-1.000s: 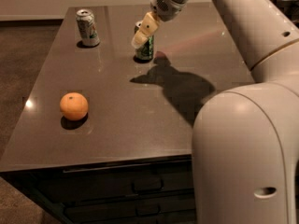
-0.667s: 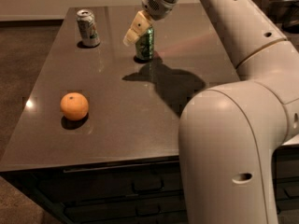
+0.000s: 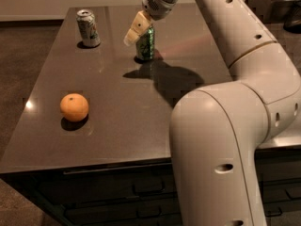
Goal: Move green can near orange
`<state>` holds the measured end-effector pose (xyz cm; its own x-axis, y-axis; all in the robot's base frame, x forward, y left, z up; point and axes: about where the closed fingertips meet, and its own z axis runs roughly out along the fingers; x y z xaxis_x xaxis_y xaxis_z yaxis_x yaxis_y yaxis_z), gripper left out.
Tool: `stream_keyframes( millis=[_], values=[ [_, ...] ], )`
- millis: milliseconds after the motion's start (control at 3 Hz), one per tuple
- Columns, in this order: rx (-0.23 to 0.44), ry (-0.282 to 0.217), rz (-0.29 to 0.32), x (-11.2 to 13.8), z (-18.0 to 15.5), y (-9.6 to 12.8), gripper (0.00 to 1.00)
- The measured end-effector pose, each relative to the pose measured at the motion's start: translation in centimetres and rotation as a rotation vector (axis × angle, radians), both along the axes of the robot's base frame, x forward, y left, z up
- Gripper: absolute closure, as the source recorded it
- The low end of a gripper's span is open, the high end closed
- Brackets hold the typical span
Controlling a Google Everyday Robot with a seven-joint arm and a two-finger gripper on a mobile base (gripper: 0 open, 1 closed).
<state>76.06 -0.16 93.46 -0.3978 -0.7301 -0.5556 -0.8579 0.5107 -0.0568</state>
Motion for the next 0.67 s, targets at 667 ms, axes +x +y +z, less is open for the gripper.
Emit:
stream_keyframes(
  millis=[667],
  values=[
    [-0.042,-0.004,0.04,-0.32,-0.1,-0.45,0.49]
  ],
)
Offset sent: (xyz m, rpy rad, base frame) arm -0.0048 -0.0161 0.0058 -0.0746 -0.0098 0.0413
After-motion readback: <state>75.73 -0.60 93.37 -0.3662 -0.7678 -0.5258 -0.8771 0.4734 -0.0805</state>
